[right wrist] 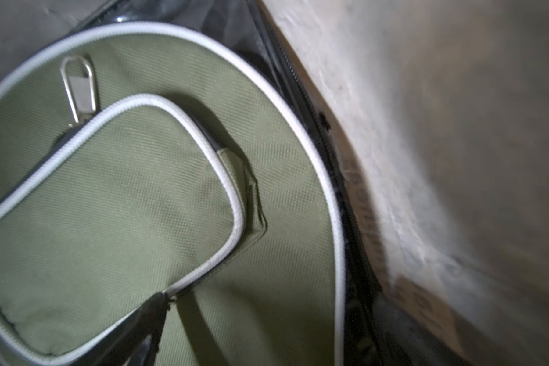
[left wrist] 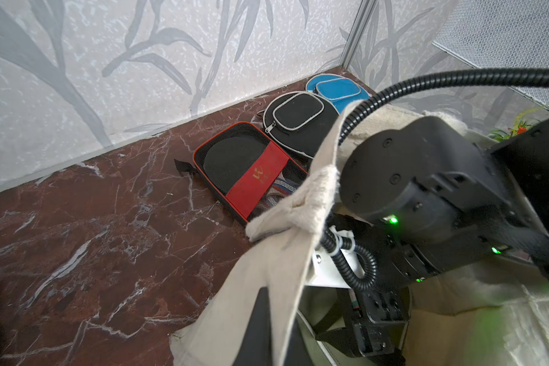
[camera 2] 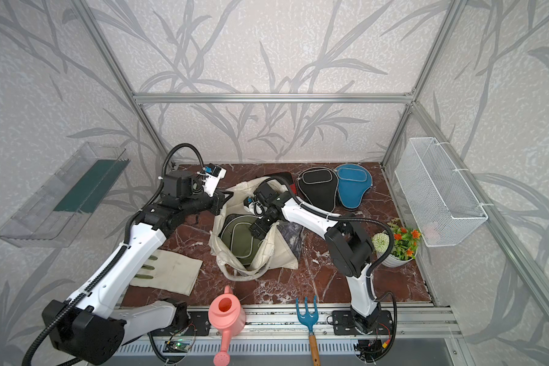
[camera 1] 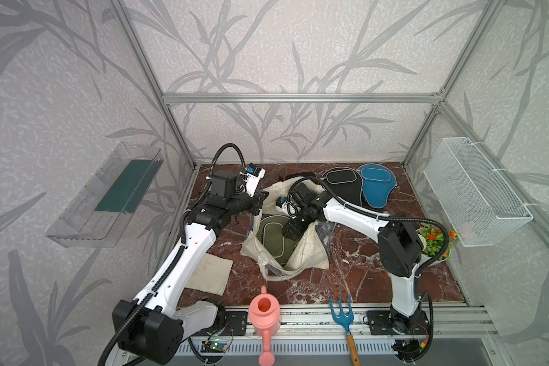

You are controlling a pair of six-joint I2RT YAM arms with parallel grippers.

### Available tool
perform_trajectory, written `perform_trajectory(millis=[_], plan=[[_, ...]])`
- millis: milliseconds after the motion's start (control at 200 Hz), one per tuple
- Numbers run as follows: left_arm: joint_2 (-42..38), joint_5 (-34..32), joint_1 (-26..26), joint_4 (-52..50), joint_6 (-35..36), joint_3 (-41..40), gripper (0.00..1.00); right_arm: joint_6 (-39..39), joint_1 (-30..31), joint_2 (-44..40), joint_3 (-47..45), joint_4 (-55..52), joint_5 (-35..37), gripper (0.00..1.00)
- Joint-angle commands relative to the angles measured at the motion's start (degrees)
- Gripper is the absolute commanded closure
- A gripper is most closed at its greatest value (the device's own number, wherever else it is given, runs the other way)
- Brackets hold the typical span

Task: Remove the ping pong set from the canvas bag
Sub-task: Pick up the ping pong set from the canvas bag.

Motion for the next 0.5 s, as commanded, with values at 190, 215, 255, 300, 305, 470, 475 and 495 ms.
perform_trajectory(millis=[190,215,255,300,305,470,475,495], plan=[[-0.8,3.6,-0.1,4.1,1.6,-1.0,1.00,-0.2,-2.4,7.8,-0.4,-5.9,-7.9,0.27],[-0.8,3.6,-0.1,4.1,1.6,-1.0,1.00,-0.2,-2.4,7.7,-0.8,-5.9,-7.9,0.34],[-0.8,3.6,-0.1,4.1,1.6,-0.9,1.00,-0.2,-2.4,7.2,-1.3,-5.8,-7.9,0.48],[-0.7,3.6,-0.1,4.1,1.6,-0.9,1.00,-0.2,-2.4,6.5,-1.8,-5.8,-7.5,0.61],[-0.8,3.6,-0.1,4.1,1.6,-0.9,1.00,-0.2,-2.5,6.4,-1.8,-5.9,-7.4,0.62],[-1.0,3.0,-0.1,3.5,1.6,-0.6,1.00,-1.0,-2.5,2.7,-3.1,-6.7,-5.6,0.97],[-1.0,2.9,-0.1,3.4,1.5,-0.5,1.00,-1.0,-2.5,2.5,-3.2,-6.7,-5.5,0.98],[-1.1,2.8,-0.1,3.4,1.5,-0.5,1.00,-1.1,-2.5,2.0,-3.3,-6.9,-5.2,1.00]])
